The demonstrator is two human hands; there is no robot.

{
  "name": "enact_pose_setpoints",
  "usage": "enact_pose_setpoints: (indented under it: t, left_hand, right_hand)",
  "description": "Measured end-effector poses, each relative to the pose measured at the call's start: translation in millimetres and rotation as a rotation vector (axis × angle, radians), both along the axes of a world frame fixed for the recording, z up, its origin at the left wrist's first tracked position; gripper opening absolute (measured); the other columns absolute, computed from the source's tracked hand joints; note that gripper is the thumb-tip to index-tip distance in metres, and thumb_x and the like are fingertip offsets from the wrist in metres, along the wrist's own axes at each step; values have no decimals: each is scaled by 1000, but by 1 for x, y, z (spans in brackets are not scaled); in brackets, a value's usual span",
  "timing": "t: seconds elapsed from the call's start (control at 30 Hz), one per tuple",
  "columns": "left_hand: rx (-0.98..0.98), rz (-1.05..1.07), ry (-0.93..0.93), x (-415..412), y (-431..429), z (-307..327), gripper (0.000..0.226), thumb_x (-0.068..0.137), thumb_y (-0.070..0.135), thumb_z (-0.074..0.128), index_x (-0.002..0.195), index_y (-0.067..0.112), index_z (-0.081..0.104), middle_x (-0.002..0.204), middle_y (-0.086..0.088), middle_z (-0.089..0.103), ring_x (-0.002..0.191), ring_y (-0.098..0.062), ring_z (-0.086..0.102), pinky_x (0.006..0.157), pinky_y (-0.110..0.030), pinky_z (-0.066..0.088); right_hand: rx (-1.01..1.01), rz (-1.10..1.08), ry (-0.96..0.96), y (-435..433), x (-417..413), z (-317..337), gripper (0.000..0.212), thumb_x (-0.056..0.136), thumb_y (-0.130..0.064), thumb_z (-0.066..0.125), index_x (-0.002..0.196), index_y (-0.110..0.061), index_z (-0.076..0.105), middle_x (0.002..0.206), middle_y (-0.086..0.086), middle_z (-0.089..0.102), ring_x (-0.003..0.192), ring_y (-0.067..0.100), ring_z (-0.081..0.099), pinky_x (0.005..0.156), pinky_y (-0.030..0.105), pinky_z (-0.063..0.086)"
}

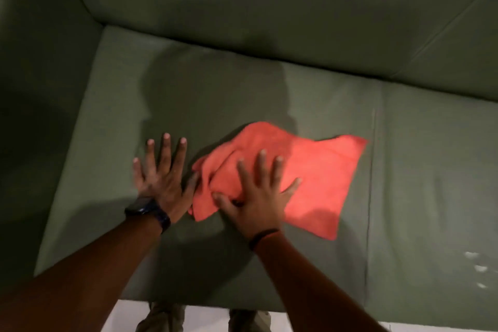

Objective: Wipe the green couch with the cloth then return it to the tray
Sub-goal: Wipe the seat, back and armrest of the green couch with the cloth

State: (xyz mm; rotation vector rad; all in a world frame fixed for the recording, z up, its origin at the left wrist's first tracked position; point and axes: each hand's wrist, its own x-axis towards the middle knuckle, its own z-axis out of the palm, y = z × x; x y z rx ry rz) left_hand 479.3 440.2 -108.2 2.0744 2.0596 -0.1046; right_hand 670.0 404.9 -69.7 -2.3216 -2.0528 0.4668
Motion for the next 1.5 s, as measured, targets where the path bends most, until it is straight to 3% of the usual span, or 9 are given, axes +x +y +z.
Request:
enact_pose_setpoints:
  t: [0.2,0.33,0.37,0.5,0.67,0.83,1.03,1.3,1.5]
  left_hand:
    - [-214,53,0,1,6,17,82,77,72,-3,145,27,2,156,1,1,143,-26,0,111,-57,10]
    - [-112,91,-116,22,63,54,91,69,78,8,148,31,8,151,6,-14,144,-27,0,114,-50,4]
    - [-34,88,-151,29,87,69,92,69,79,13,148,31,8,151,7,-15,144,-27,0,114,-50,3]
    - [212,61,-242,54,172,128,94,71,81,25,147,32,2,158,0,-6,144,-29,-2,113,-51,4]
    - [319,-87,-213,67,193,143,96,72,81,26,148,25,11,159,-7,4,144,-32,3,112,-53,10]
    - [247,-128,-104,48,201,132,103,61,78,45,136,7,39,146,-15,39,138,-37,22,113,-51,9]
    - [308,-115,-102,23,225,135,111,62,73,52,147,17,7,159,-8,-1,143,-31,-4,114,-50,2]
    - [316,-75,-144,30,238,142,117,61,69,62,147,16,2,159,-8,-5,144,-29,-4,114,-48,5]
    - [353,-91,-209,56,235,144,119,60,68,63,147,20,-2,159,-9,-4,144,-31,-2,114,-51,11]
  right_hand:
    - [74,190,116,3,16,19,71,32,-30,87,101,-26,70,109,1,74,101,26,69,73,50,57]
    - [588,-149,580,71,39,73,31,68,-8,50,94,-23,50,92,-3,71,80,7,65,73,5,39]
    - [725,-230,636,98,44,93,30,72,-11,46,100,-20,52,96,5,70,85,8,61,82,4,37]
    - [1098,-449,893,205,55,149,49,81,-13,49,129,-10,47,132,25,53,125,33,50,105,53,39]
    - [882,-320,463,300,12,172,87,57,-9,55,142,-13,37,153,29,20,141,48,13,111,63,12]
    - [666,469,-121,296,-31,121,54,80,-34,63,132,-32,51,151,10,37,140,36,30,109,64,16]
    - [904,296,-289,305,48,114,63,81,-42,66,138,-38,40,147,18,42,137,36,33,113,52,16]
    - [913,613,-426,306,83,129,51,90,-20,53,137,-34,42,145,10,46,135,28,37,112,48,18]
    - [882,520,-321,302,90,133,56,83,-18,68,135,-27,49,144,17,45,136,34,32,107,57,17]
